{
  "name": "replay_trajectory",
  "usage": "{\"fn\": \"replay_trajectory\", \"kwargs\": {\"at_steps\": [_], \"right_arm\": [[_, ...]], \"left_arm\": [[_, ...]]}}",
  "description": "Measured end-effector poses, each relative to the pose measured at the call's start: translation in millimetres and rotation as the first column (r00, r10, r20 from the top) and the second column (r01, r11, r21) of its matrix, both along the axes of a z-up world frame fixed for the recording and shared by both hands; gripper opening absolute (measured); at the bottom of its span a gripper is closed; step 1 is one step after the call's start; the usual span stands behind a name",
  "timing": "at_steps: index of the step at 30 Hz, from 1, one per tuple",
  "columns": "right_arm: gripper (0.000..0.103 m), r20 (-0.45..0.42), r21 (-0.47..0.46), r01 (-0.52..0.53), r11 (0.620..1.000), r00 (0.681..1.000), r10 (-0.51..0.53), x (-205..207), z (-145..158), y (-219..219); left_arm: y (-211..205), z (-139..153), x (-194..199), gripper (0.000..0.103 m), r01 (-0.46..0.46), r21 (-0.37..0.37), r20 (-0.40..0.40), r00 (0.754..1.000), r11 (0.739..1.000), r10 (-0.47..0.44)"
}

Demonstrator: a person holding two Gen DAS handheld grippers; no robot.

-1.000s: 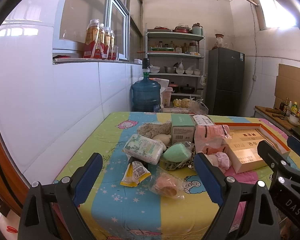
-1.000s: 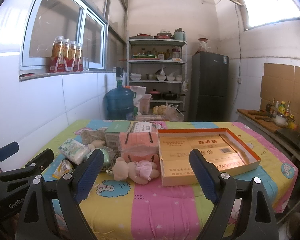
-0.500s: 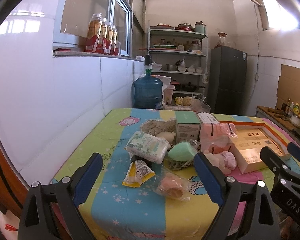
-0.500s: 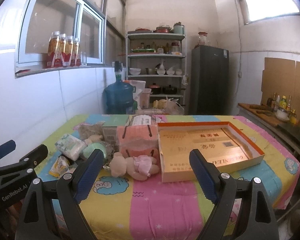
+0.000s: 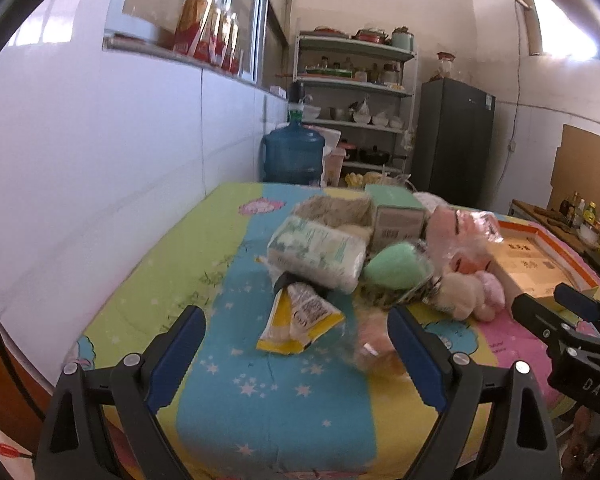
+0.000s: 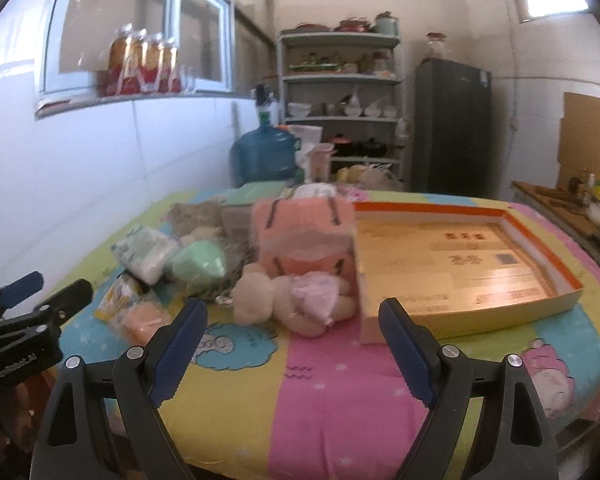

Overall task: Organize soft objects
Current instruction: 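Reach the left gripper to the yellow snack bag while the right gripper reaches the green ball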

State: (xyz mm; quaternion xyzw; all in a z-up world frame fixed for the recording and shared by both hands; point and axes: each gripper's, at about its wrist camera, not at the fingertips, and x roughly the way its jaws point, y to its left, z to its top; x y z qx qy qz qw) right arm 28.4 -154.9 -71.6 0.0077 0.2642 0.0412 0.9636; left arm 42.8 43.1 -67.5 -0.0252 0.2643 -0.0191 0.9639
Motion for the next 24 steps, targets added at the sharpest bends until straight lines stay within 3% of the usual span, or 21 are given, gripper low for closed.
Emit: {"fn": "replay_trajectory", "kwargs": {"at_steps": [9, 15, 17, 21, 23, 24], "right_arm": [[0.088, -0.025, 0.021, -0.053, 0.998, 0.998, 0.054, 17.9, -12.0, 5.3], [0.088, -0.035, 0.036, -0.050, 0.998, 0.998, 0.052, 24.6, -14.5, 2.8], [0.088, -0.038, 0.036, -0.049, 0.998, 0.998, 0.051, 27.0, -15.0, 2.1], [0.088, -0.037, 0.038, -0.052, 0.998, 0.998, 0.053, 30.8, -15.2, 2.6], [0.088, -0.038, 0.040, -0.062, 0.997, 0.997, 0.064, 33.2, -15.7, 3.3], [0.088, -0.040, 0.043, -0.069, 0.997, 0.997, 0.071, 34.5, -15.6, 4.1]], "left_arm": [[10.2, -8.4, 26.7, 0.093, -0.009, -0.015, -0.028, 1.000, 1.000, 0.008], [8.6, -18.3, 66.3, 0.092, 0.027, -0.006, -0.117, 0.993, 1.000, -0.027], [10.5, -27.3, 77.6, 0.085, 0.035, -0.026, -0.171, 0.985, 0.999, -0.039], [17.0, -38.5, 86.9, 0.084, 0.048, -0.081, -0.209, 0.976, 0.996, -0.064], [19.1, -40.6, 88.4, 0.074, 0.063, -0.107, -0.210, 0.974, 0.992, -0.084], [19.2, -41.5, 89.2, 0.060, 0.071, -0.111, -0.218, 0.971, 0.991, -0.094]]}}
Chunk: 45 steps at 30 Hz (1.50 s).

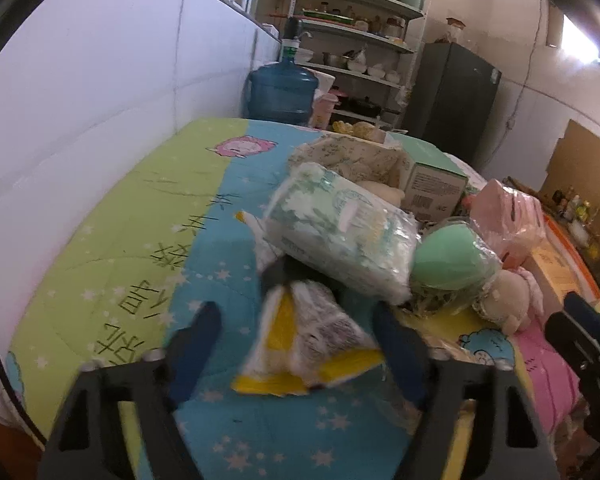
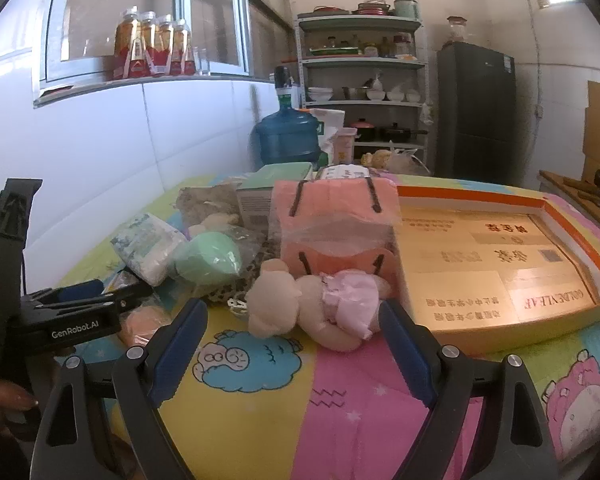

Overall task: Organize soft objects
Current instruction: 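Reach the left gripper to the yellow snack bag while the right gripper reaches the green ball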

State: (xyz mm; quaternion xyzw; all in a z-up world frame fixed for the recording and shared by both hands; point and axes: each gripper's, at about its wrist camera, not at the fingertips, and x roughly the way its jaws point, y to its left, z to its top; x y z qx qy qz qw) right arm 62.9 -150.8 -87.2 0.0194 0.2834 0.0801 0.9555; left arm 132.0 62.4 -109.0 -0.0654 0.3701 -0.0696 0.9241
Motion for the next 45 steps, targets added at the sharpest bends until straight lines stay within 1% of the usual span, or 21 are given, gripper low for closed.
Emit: {"fn": "replay_trajectory", "kwargs": {"at_steps": [1, 4, 8, 13, 15, 17, 20, 21, 22, 24, 27, 30, 34, 35, 36, 37, 39, 40, 41, 42, 45], "right_arm": [[0.088, -0.003, 0.004, -0.010, 1.000, 1.000, 0.010, 1.1, -0.2, 1.1], [0.088, -0.004, 0.015, -0.039, 0.999, 0.999, 0.039, 3.6, 0.8, 5.0], [0.088, -0.004, 0.022, -0.058, 0.998, 0.998, 0.058, 6.9, 1.1, 8.0], [0.088, -0.024, 0.021, -0.040, 0.999, 0.999, 0.040, 13.4, -2.2, 7.9], [0.088, -0.018, 0.036, -0.059, 0.998, 0.998, 0.060, 14.7, 0.8, 8.6], [0.088, -0.001, 0.052, -0.105, 0.993, 0.994, 0.105, 16.7, 7.0, 12.9], [0.088, 0.007, 0.051, -0.151, 0.987, 0.988, 0.151, 24.8, 12.7, 24.8], [0.088, 0.006, 0.049, -0.158, 0.986, 0.988, 0.157, 27.0, 12.6, 28.1], [0.088, 0.000, 0.044, -0.167, 0.985, 0.986, 0.167, 31.9, 12.1, 33.3], [0.088, -0.011, 0.037, -0.175, 0.984, 0.984, 0.175, 38.9, 10.0, 40.6], [0.088, -0.030, 0.020, -0.168, 0.986, 0.985, 0.168, 52.0, 5.1, 50.0], [0.088, -0.050, 0.003, -0.161, 0.987, 0.986, 0.161, 65.7, 1.6, 57.3], [0.088, -0.084, 0.023, -0.163, 0.986, 0.983, 0.165, 74.5, -3.4, 60.0], [0.088, -0.085, 0.025, -0.161, 0.987, 0.983, 0.163, 75.6, -4.1, 60.2], [0.088, -0.086, 0.025, -0.161, 0.987, 0.983, 0.163, 75.2, -4.3, 60.0], [0.087, -0.086, 0.028, -0.160, 0.987, 0.983, 0.162, 76.1, -4.9, 60.1], [0.077, -0.087, 0.045, -0.165, 0.985, 0.982, 0.168, 76.5, -5.8, 58.2], [0.066, -0.092, 0.053, -0.168, 0.984, 0.981, 0.172, 77.3, -6.4, 57.7], [0.062, -0.102, 0.066, -0.175, 0.982, 0.978, 0.181, 78.8, -8.0, 56.7], [0.062, -0.107, 0.068, -0.178, 0.982, 0.977, 0.185, 79.4, -9.2, 56.3], [0.062, -0.106, 0.066, -0.177, 0.982, 0.977, 0.184, 79.1, -9.0, 57.1]], "left_arm": [[-0.7, -0.8, 0.4, 0.058, 0.007, 0.005, -0.007, 1.000, 1.000, -0.007], [-0.4, 1.3, -3.1, 0.053, 0.017, 0.006, 0.017, 1.000, 1.000, -0.017], [2.4, 5.4, -11.8, 0.051, 0.017, 0.009, 0.031, 0.999, 1.000, -0.017], [9.2, 12.2, -24.8, 0.051, -0.001, 0.006, 0.061, 0.998, 1.000, 0.001], [12.1, 18.3, -31.4, 0.051, -0.014, 0.011, 0.081, 0.997, 1.000, 0.013], [13.5, 24.8, -37.1, 0.051, -0.029, 0.025, 0.108, 0.994, 0.999, 0.027], [17.8, 34.3, -45.5, 0.050, -0.047, 0.019, 0.139, 0.989, 0.999, 0.044], [19.8, 36.6, -48.8, 0.036, -0.056, 0.016, 0.150, 0.987, 0.998, 0.053], [22.5, 40.3, -52.2, 0.008, -0.080, 0.031, 0.163, 0.984, 0.996, 0.074], [26.6, 44.4, -53.7, 0.008, -0.111, 0.049, 0.183, 0.978, 0.993, 0.101], [31.4, 45.7, -51.8, 0.008, -0.100, 0.049, 0.175, 0.980, 0.994, 0.090], [30.8, 42.0, -46.6, 0.008, -0.070, 0.052, 0.163, 0.985, 0.996, 0.061], [34.3, 30.4, -38.5, 0.008, -0.059, 0.035, 0.135, 0.989, 0.998, 0.053], [36.3, 27.1, -37.0, 0.009, -0.059, 0.025, 0.123, 0.991, 0.998, 0.056], [38.3, 25.0, -36.8, 0.018, -0.059, 0.017, 0.116, 0.992, 0.998, 0.056], [40.2, 23.7, -36.9, 0.038, -0.056, 0.006, 0.116, 0.992, 0.998, 0.055], [42.7, 22.3, -38.7, 0.059, -0.033, -0.022, 0.114, 0.993, 0.999, 0.035], [43.2, 23.1, -39.3, 0.062, -0.018, -0.039, 0.113, 0.993, 0.999, 0.023], [41.1, 23.4, -39.3, 0.063, -0.014, -0.040, 0.113, 0.993, 0.999, 0.018], [39.1, 23.7, -38.8, 0.066, -0.015, -0.030, 0.112, 0.994, 0.999, 0.018], [30.5, 19.3, -32.2, 0.067, -0.036, 0.053, 0.093, 0.995, 0.998, 0.031]]}}
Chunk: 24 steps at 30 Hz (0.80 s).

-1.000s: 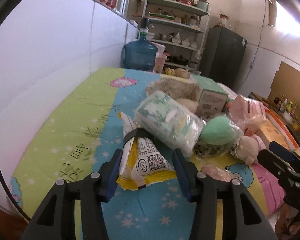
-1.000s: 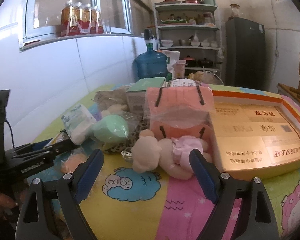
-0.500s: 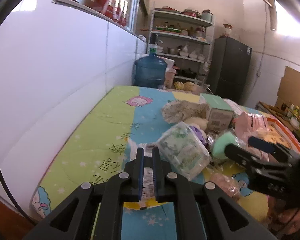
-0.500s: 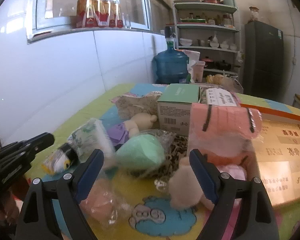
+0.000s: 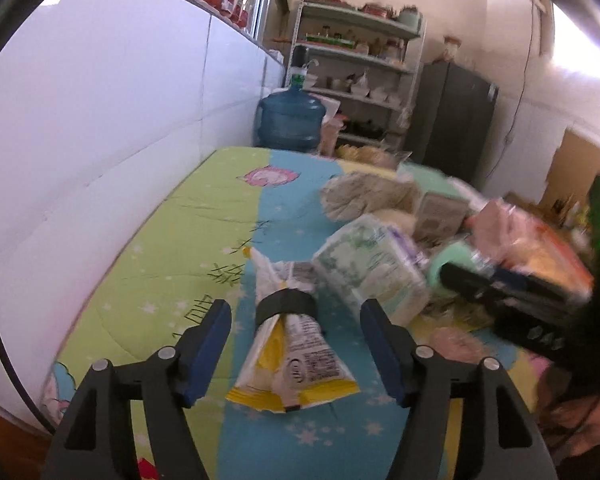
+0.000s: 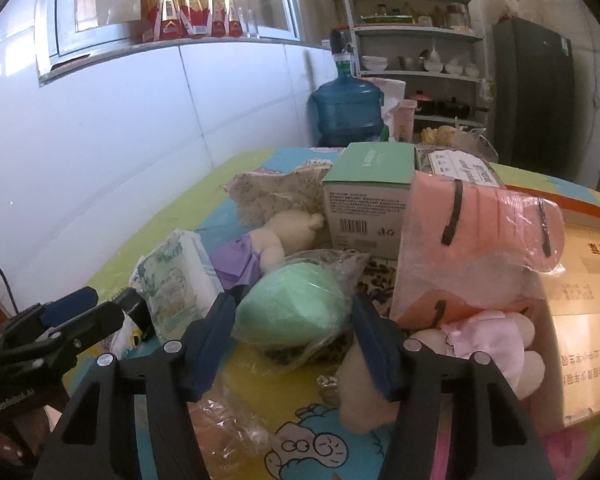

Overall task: Organize soft objects
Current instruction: 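Reach the left gripper to the yellow snack bag while the right gripper reaches the green ball, then close the left gripper on the snack bag while the right gripper grasps the green ball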

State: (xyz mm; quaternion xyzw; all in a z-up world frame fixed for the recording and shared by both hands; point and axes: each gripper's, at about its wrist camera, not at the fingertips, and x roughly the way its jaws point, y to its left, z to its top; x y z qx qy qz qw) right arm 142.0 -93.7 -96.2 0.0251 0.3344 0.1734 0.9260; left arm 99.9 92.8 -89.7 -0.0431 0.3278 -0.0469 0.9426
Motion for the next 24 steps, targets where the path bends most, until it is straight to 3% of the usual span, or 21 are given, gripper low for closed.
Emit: {"fn": "replay_trajectory", "kwargs": {"at_steps": [8, 11, 12, 15, 24], "right_arm": [[0.059, 0.002, 0.014, -0.012, 1.000, 1.000, 0.012, 0.2, -0.5, -1.9], [0.056, 0.007, 0.020, -0.012, 1.000, 1.000, 0.012, -1.0, 0.4, -3.3], [0.055, 0.008, 0.021, -0.013, 1.000, 1.000, 0.012, -0.9, 0.5, -3.6], [0.055, 0.019, 0.023, -0.014, 1.000, 1.000, 0.013, -5.0, 1.7, -5.5], [0.054, 0.081, 0.016, -0.022, 1.000, 0.997, 0.021, -19.5, 17.9, -5.4]], "left_arm": [[0.4, -23.0, 21.0, 0.067, -0.009, 0.001, -0.102, 0.995, 1.000, 0.009], [1.3, -24.1, 20.1, 0.062, -0.002, -0.004, -0.081, 0.997, 1.000, 0.002], [2.2, -24.0, 19.5, 0.053, 0.001, -0.012, -0.075, 0.997, 1.000, -0.002], [5.2, -23.7, 18.3, 0.046, 0.007, -0.041, -0.068, 0.998, 0.999, -0.010], [8.6, -11.1, 7.2, 0.046, -0.032, -0.046, -0.029, 0.999, 0.998, 0.030]]}}
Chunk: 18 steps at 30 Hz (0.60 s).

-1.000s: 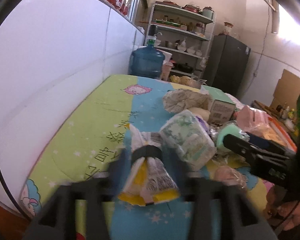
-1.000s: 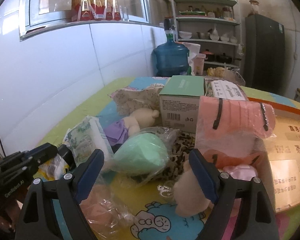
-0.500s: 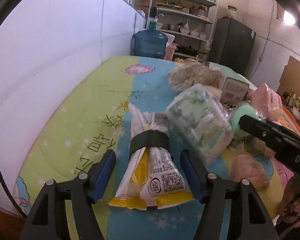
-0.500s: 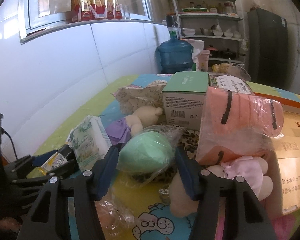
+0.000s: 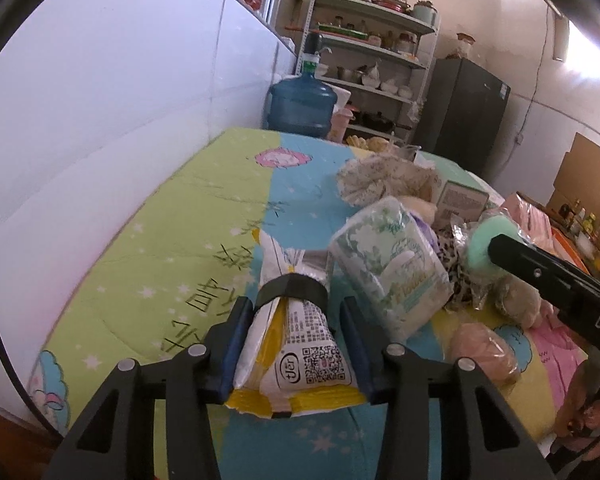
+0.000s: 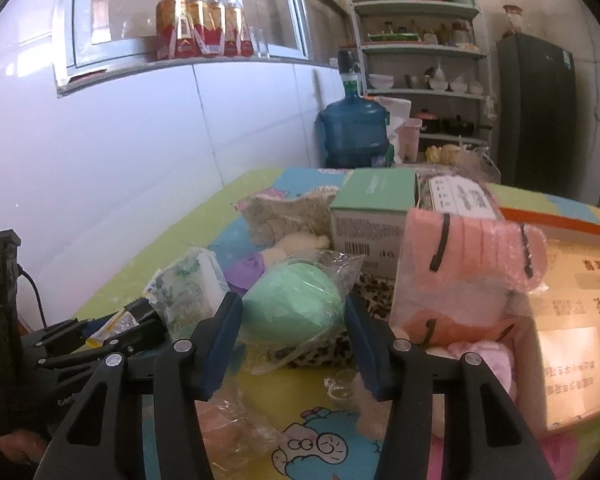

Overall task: Organize soft objects
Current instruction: 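Close the left gripper on the snack bag while the right gripper grasps the green ball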

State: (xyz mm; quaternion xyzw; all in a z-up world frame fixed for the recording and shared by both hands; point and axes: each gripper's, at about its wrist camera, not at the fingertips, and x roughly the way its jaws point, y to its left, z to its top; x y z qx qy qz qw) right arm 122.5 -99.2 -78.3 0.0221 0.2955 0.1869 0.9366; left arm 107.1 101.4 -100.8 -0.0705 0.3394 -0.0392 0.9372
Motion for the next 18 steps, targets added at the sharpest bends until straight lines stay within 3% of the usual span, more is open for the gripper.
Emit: {"fn": "replay_trajectory", "kwargs": {"at_steps": [7, 18], "right_arm": [[0.054, 0.040, 0.014, -0.006, 1.000, 0.999, 0.006, -7.3, 16.5, -1.1], [0.054, 0.115, 0.049, 0.002, 0.999, 0.993, -0.007, -23.2, 43.7, -18.1]], "left_arm": [[-0.4, 22.3, -9.4, 0.045, -0.020, 0.014, 0.067, 0.998, 1.000, 0.019], [-32.8, 65.8, -21.4, 0.045, 0.021, 0.032, 0.173, 0.985, 0.999, -0.026]]}}
